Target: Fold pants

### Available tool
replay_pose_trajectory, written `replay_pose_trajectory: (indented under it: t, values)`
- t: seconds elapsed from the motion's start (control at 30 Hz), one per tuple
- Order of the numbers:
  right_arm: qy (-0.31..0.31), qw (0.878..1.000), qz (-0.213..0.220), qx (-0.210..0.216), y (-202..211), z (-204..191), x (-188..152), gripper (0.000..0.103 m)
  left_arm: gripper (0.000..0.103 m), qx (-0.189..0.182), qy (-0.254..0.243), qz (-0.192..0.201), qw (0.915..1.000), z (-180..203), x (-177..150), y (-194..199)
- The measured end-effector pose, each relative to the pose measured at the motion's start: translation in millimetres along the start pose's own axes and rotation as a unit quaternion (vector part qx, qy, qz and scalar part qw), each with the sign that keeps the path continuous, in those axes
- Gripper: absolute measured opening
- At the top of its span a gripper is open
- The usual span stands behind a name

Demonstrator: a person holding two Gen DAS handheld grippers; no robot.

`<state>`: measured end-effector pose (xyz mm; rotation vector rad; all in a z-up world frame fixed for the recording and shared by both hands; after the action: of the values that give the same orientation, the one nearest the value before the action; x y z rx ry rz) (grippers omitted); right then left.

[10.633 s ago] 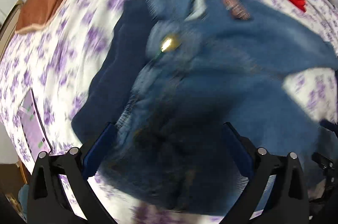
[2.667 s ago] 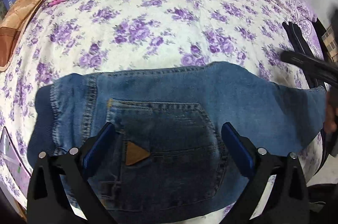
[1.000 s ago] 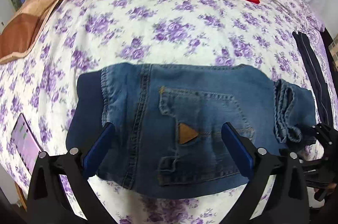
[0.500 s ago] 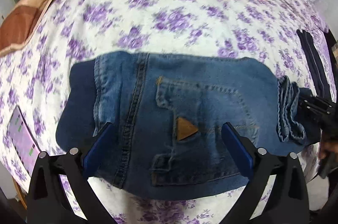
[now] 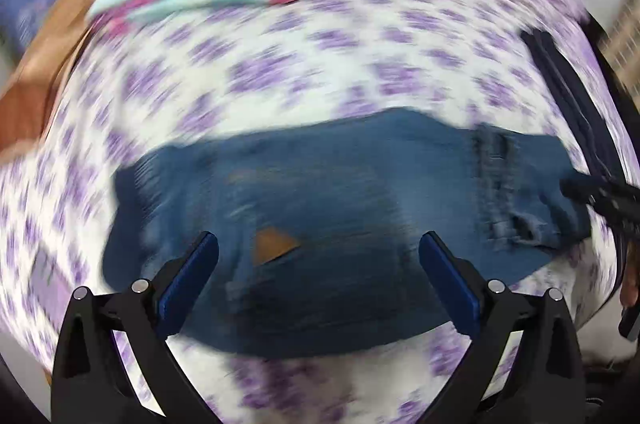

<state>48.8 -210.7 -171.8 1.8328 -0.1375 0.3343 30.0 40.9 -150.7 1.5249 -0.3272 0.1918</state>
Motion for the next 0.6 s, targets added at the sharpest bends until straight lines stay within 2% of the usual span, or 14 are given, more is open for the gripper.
replay_pose_trajectory:
  t: [0.13, 0.23, 0.3, 0.37, 0.43, 0.47, 0.53, 0.6]
  values:
    - [-0.026, 0.999, 0.012, -0.033, 4, 32, -2, 0.040, 0.098, -0.029, -0.051, 0.013, 0.9982, 65, 26, -3]
    - [-0.025, 0.999, 0.015, -0.032, 7, 38, 0, 0.040, 0.098, -0.044, -0.075, 0.018, 0.9961, 103, 39, -10]
    - [-0.014, 1.000, 0.006, -0.025, 6, 35, -6, 0.042, 0.098, -0.053, -0.083, 0.002, 0.9952, 123, 38, -24]
    - [0.007, 0.999, -0.009, -0.031, 0, 33, -18, 0.048, 0.098, -0.050, -0.092, -0.023, 0.9942, 132, 28, -40]
    - [0.046, 0.996, -0.038, -0.067, -17, 40, -38, 0.046, 0.098, -0.024, -0.113, -0.047, 0.9922, 131, 8, -62]
    - [0.057, 0.995, -0.045, -0.071, -24, 45, -45, 0.046, 0.099, -0.016, -0.124, -0.061, 0.9903, 125, -5, -77]
    - [0.052, 0.997, -0.039, -0.043, -24, 48, -47, 0.044, 0.099, -0.058, -0.110, -0.050, 0.9910, 117, -14, -80]
    - [0.063, 0.996, -0.052, -0.037, -20, 47, -44, 0.044, 0.099, -0.066, -0.114, -0.046, 0.9902, 114, -15, -74]
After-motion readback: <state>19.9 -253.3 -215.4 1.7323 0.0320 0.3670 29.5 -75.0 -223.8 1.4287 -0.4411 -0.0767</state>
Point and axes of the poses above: each gripper's, at about its wrist camera, not at the fingertips, and y roughly against the way its jaws point, z to its right, x to its top, the point moved 10 cm from there along -y, roughly the way its jaws point, and after that the axes turned 6 degrees about -z, right-handed, at the moved point
